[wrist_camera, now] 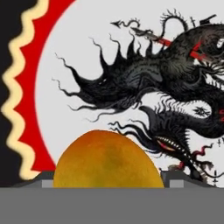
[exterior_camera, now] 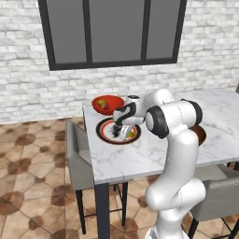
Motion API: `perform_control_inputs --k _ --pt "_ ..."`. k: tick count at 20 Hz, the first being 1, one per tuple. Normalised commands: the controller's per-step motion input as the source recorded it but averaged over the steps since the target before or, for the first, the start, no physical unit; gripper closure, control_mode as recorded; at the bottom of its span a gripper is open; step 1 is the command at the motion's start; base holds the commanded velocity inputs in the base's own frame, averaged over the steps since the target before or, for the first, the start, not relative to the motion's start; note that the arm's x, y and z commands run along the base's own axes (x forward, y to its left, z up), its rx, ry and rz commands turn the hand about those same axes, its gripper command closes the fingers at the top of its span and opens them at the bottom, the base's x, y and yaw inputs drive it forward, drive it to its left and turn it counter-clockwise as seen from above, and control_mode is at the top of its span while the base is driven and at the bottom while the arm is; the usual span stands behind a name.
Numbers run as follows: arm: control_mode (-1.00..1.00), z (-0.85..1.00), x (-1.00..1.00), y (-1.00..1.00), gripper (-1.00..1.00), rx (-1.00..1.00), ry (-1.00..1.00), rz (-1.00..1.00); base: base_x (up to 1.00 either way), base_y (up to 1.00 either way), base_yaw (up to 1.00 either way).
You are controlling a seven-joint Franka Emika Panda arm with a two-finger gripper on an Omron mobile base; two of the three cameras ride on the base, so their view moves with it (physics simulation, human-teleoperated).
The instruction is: Take the fruits from the plate on the dining counter and place two fruits in each bowl.
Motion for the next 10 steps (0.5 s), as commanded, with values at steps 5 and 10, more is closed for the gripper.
perform_control_inputs --k 5,10 --pt "-1.0 0.0 0.01 0.01 1.0 0.0 0.0 0.0 0.0 0.0 0.0" --pt "-1.0 0.47 -0.17 -0.15 1.0 0.0 -0.04 -0.02 0.0 0.0 0.0"
